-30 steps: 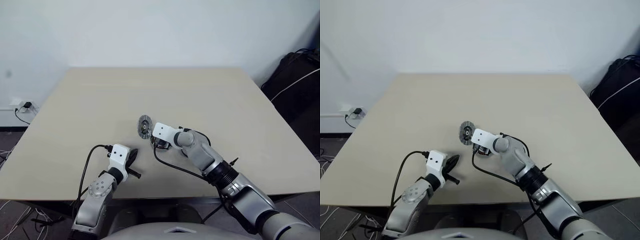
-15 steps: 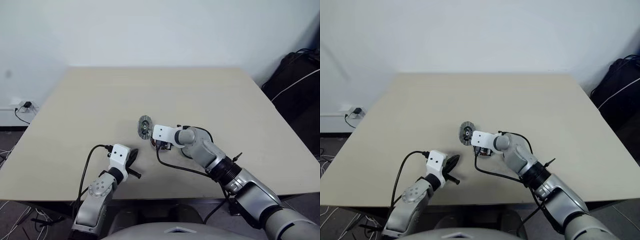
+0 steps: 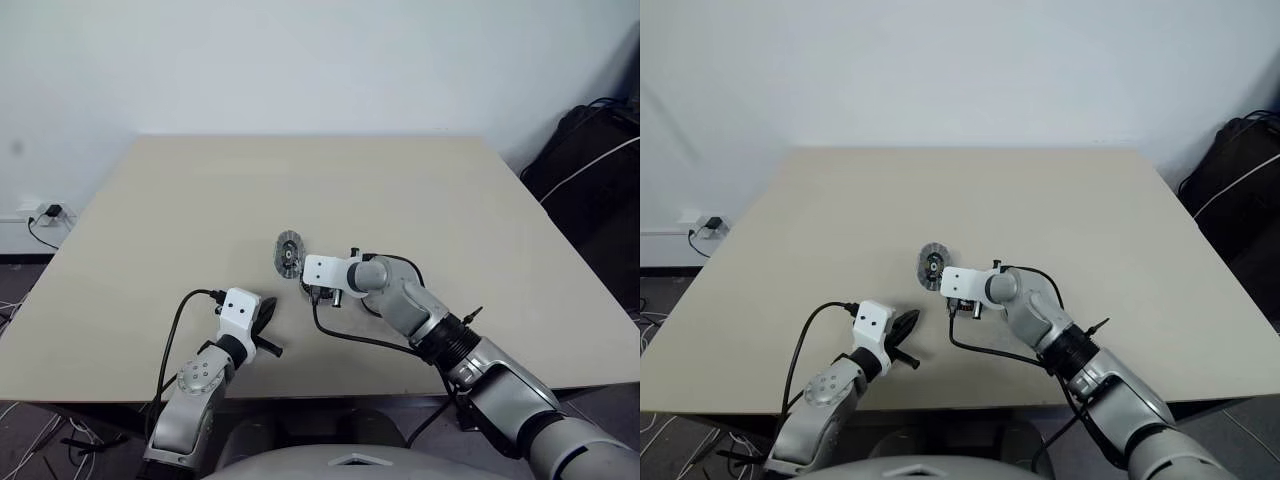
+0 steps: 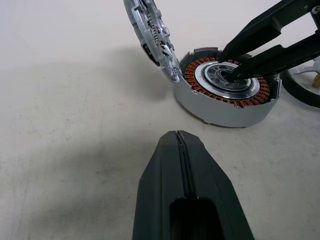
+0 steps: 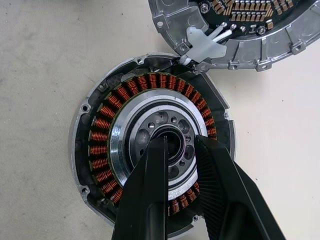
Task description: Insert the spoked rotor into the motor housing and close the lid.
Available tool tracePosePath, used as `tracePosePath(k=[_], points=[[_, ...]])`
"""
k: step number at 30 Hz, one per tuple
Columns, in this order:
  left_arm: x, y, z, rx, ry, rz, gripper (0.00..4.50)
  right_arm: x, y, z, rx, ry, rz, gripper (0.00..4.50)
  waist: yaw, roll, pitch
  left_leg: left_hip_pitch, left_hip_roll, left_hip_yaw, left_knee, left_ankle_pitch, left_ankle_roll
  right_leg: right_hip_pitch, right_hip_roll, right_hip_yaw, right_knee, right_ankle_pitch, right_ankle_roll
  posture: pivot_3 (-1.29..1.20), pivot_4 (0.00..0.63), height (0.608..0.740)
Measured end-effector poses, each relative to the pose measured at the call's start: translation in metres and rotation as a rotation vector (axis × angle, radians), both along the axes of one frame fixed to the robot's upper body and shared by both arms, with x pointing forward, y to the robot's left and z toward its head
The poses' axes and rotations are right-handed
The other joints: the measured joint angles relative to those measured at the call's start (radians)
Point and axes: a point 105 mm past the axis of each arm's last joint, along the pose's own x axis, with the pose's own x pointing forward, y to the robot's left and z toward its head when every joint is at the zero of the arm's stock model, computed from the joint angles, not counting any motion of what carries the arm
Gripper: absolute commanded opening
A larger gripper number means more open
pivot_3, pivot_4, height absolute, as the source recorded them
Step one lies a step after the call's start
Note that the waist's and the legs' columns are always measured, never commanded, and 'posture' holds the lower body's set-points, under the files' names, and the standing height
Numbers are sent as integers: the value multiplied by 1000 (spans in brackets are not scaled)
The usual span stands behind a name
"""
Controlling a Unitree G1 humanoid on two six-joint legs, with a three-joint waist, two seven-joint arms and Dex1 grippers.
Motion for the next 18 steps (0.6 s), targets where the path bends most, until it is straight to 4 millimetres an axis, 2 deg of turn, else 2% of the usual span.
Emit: tracePosePath(k=[18], points=[[0, 0, 0, 1, 0, -3, 0, 2, 4, -2, 48, 14, -82, 913, -3, 0, 0, 0, 1, 0, 0, 1, -1, 0, 1, 0, 1, 0, 0, 0, 0, 740]])
